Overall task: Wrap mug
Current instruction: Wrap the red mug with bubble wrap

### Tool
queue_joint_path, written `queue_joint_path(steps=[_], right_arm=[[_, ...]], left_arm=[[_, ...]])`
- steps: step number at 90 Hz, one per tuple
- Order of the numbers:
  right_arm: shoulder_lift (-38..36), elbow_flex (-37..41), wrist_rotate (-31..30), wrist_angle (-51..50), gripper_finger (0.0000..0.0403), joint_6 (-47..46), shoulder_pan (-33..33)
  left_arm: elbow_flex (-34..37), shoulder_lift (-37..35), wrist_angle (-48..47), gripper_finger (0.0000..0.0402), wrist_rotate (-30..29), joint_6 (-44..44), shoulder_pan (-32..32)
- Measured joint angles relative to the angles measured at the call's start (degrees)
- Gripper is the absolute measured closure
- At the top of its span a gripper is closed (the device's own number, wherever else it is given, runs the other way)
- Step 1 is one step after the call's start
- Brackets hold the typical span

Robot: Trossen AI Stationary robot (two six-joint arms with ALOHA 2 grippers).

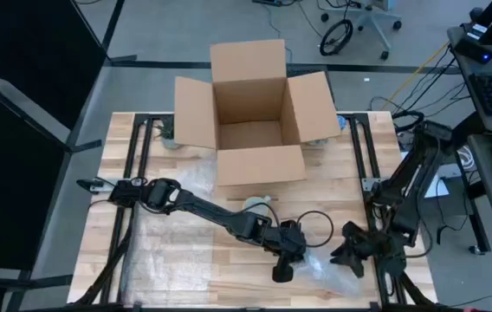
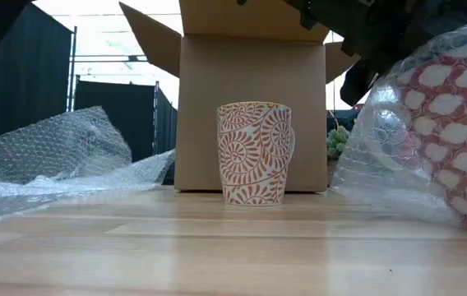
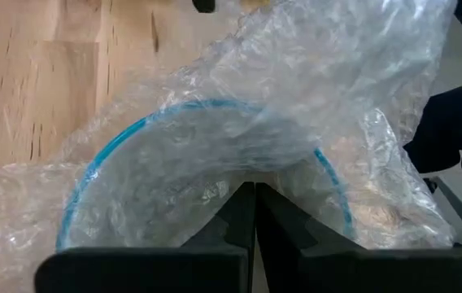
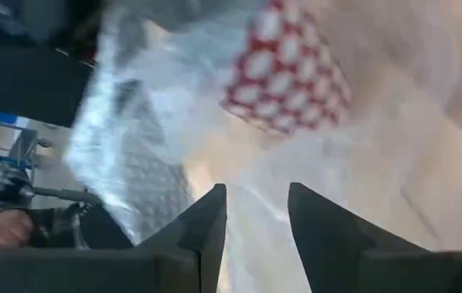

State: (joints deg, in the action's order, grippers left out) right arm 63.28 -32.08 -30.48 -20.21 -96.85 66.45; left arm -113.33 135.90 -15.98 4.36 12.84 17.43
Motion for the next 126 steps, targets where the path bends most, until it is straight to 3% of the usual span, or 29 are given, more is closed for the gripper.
queue_joint_path(steps=[26,46,65,75,85,100,111,126], right_arm=[[-0.3,0.0,22.3,-5.3,0.0282,-9.5,0.2],[1.5,0.0,25.4,-5.3,0.0282,-12.0,1.9],[8.9,0.1,12.4,0.0,0.0282,-12.0,5.5],[12.2,-0.1,-1.0,4.5,0.0280,-10.3,8.5],[15.2,0.0,-10.5,3.9,0.0274,-11.5,10.7],[20.9,0.0,-18.7,5.8,0.0257,-12.2,10.8],[23.1,0.0,-20.8,9.6,0.0253,-7.4,10.7],[23.2,0.0,-27.9,13.6,0.0305,-1.0,10.9]], left_arm=[[0.0,0.0,0.0,0.0402,0.0,0.3,-0.1],[0.0,0.0,-0.2,0.0402,0.4,0.3,-0.1],[0.0,0.0,-0.8,0.0402,1.4,-0.1,-0.1],[0.0,0.0,-0.9,0.0402,1.6,-0.3,-0.1],[0.0,0.0,-1.1,0.0402,1.6,-1.2,0.0],[0.0,0.0,-1.1,0.0402,1.6,-1.2,0.0],[0.0,0.0,-1.1,0.0402,1.6,-1.2,-0.1],[0.0,0.0,-1.1,0.0402,1.7,-1.2,-0.2]])
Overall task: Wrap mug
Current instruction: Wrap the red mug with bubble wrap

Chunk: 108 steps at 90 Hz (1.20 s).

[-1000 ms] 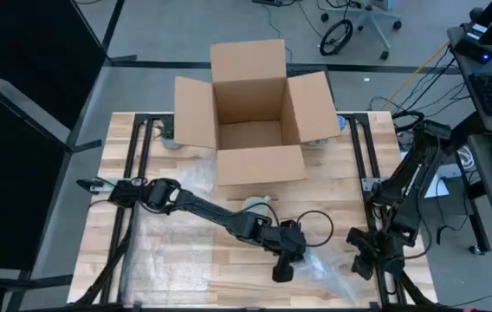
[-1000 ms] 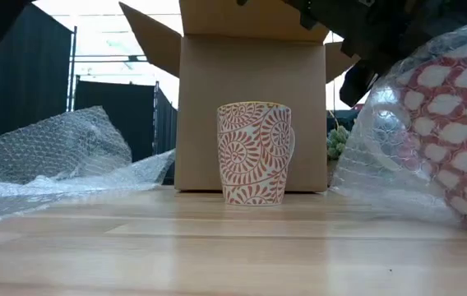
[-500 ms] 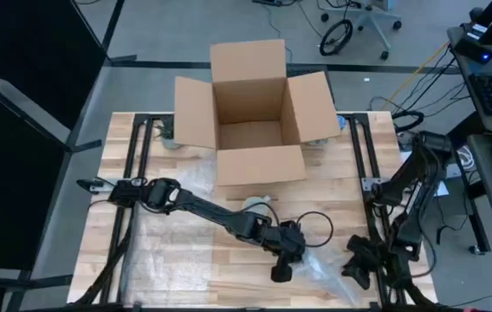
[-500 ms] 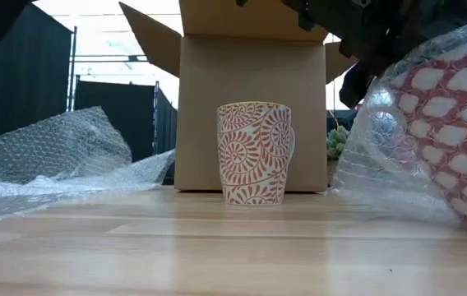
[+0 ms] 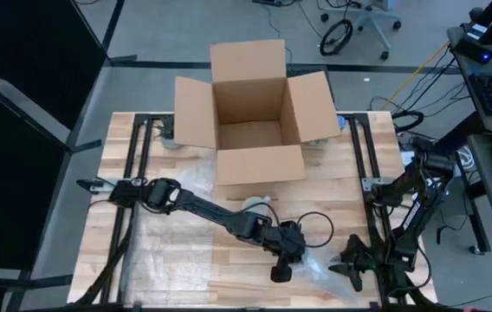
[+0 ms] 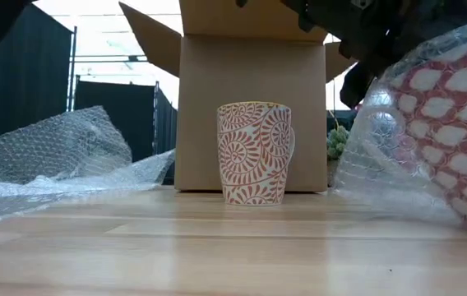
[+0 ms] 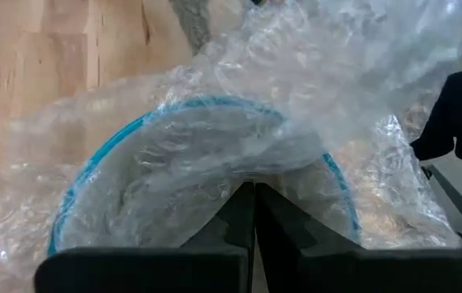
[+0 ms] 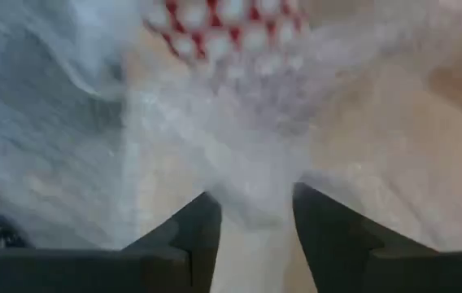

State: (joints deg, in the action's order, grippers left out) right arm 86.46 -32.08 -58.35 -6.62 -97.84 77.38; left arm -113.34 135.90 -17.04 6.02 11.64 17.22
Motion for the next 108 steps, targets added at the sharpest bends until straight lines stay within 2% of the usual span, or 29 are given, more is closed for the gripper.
queue_joint_path(steps=[9,14,42,57,73,93,108], right_arm=[[-1.8,0.0,-1.5,0.0,0.0375,3.2,0.0],[-2.9,-0.3,-1.8,0.0,0.0392,4.5,0.2],[-11.2,-3.6,-5.1,0.2,0.0402,18.9,-0.9],[-13.9,-4.2,-6.0,0.9,0.0403,26.6,-4.4],[-15.4,-4.2,-3.7,4.5,0.0403,35.3,-9.1],[-15.9,-4.2,3.9,14.6,0.0403,48.7,-14.8],[-15.8,-4.2,9.0,15.5,0.0403,47.7,-17.4]], left_arm=[[0.0,0.0,-0.5,0.0402,0.0,-0.1,0.0],[0.0,0.0,-0.7,0.0402,0.0,-0.1,0.0],[0.0,0.0,-3.8,0.0402,0.0,0.2,0.8],[0.0,0.0,-3.7,0.0402,0.0,1.4,0.9],[0.0,0.0,-3.7,0.0402,0.0,2.5,0.9],[0.0,0.0,-2.4,0.0402,0.0,3.1,0.6],[0.0,0.0,-2.4,0.0402,0.0,3.1,0.5]])
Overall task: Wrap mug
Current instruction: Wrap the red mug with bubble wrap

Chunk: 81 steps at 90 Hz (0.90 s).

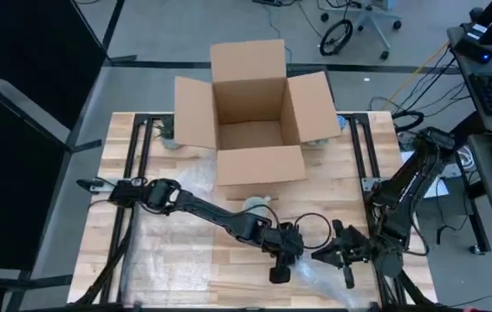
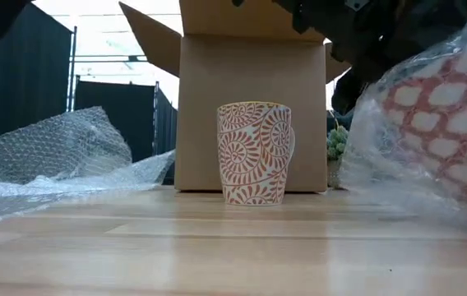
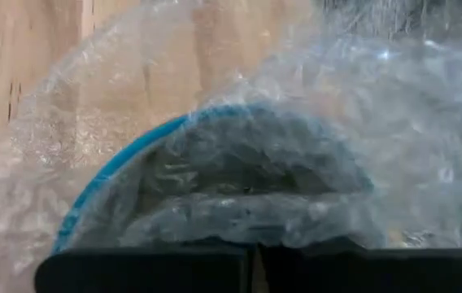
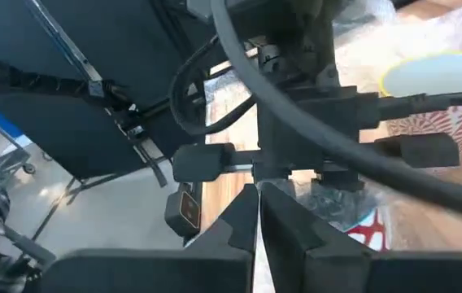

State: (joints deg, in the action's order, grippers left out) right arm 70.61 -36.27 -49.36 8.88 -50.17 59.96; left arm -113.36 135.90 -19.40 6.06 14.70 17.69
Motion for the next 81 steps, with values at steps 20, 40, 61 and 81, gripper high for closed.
queue_joint_path(steps=[20,40,61,81], right_arm=[[-0.6,0.0,4.9,-2.7,0.0382,-1.8,-1.6],[-1.1,0.0,6.2,-13.0,0.0322,-5.5,-1.8],[-1.0,0.0,6.0,-22.2,0.0281,-11.2,-1.8],[-0.8,0.0,5.8,-24.0,0.0275,-11.9,-2.2]], left_arm=[[-0.1,-0.7,-3.8,0.0402,0.2,-1.5,-0.3],[-7.8,-0.9,-16.2,0.0402,0.0,-4.4,0.7],[-10.0,-1.0,-16.7,0.0402,-0.3,-7.8,0.4],[-9.8,0.3,-13.7,0.0402,-0.3,-8.6,-1.5]])
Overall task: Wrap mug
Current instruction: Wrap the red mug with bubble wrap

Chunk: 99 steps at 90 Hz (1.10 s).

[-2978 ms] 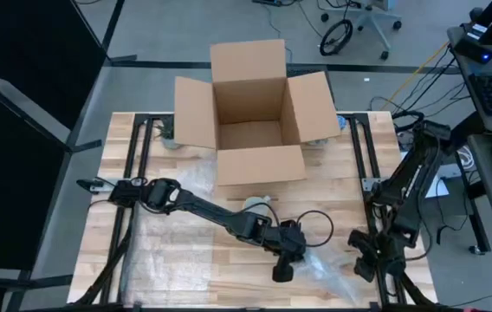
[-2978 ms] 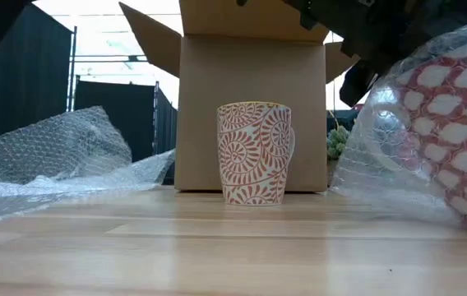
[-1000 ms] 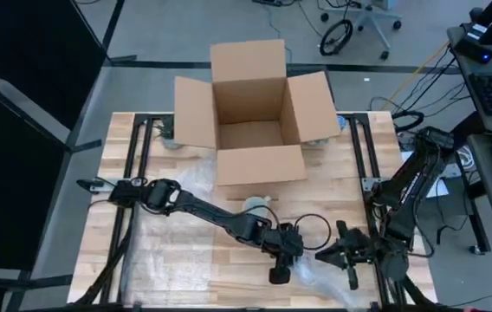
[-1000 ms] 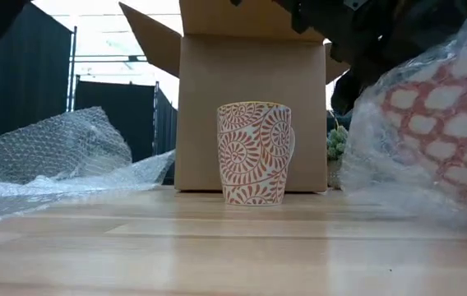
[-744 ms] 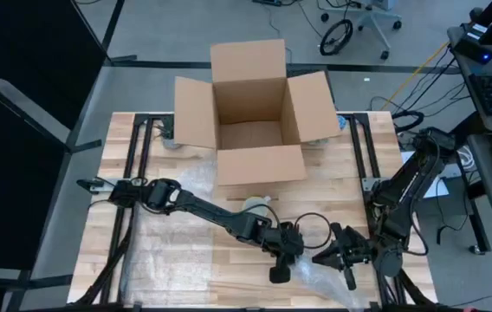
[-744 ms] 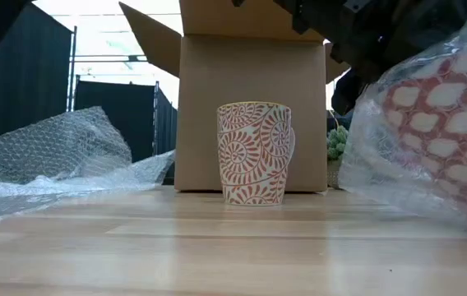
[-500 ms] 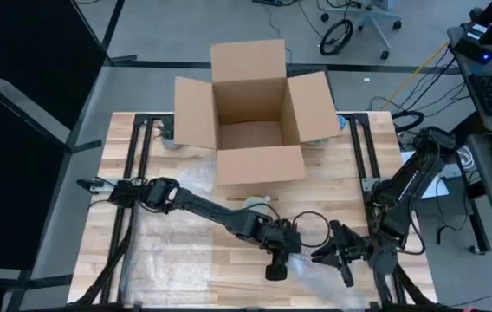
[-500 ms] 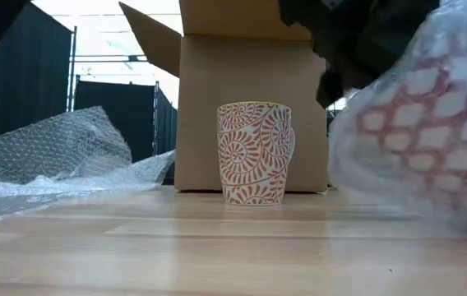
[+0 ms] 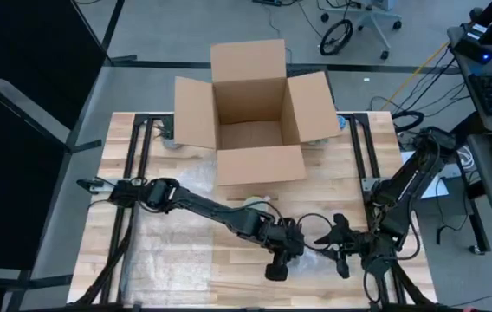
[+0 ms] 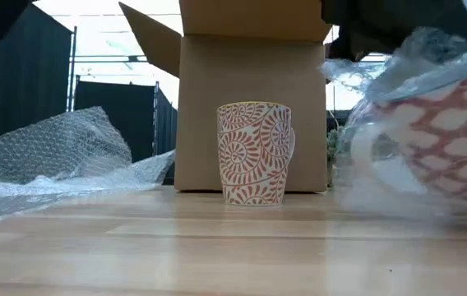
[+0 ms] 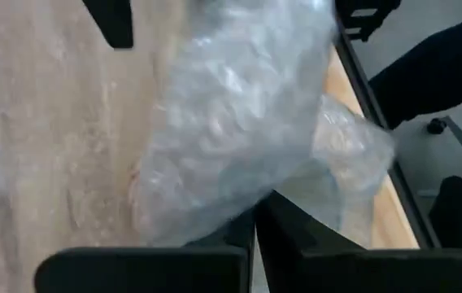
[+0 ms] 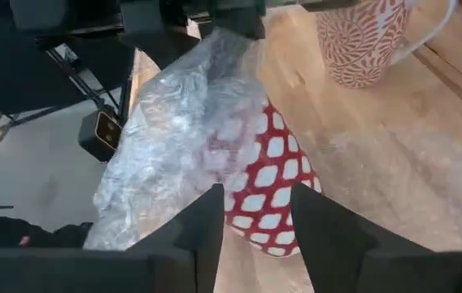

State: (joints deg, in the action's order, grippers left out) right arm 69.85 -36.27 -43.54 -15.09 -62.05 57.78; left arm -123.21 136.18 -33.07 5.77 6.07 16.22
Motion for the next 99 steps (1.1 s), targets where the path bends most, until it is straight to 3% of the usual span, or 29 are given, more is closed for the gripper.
queue_joint_path(steps=[26,45,72,86,99], right_arm=[[3.8,0.0,0.1,0.0,0.0275,-1.1,0.0],[8.8,0.0,0.0,-0.2,0.0273,-7.0,0.0],[10.7,0.0,0.5,0.8,0.0230,-8.6,0.6],[10.7,0.0,0.7,1.2,0.0206,-7.1,0.9],[10.7,0.0,0.8,1.6,0.0200,-5.3,0.9]], left_arm=[[0.1,0.7,3.2,0.0402,-0.3,-0.5,-0.6],[0.1,0.8,4.3,0.0402,-0.3,-0.6,-0.8],[0.1,0.8,5.4,0.0399,-0.4,-0.6,-0.9],[0.1,0.8,5.8,0.0366,-0.5,-0.6,-0.9],[0.1,0.8,5.8,0.0309,-0.5,-1.0,-1.0]])
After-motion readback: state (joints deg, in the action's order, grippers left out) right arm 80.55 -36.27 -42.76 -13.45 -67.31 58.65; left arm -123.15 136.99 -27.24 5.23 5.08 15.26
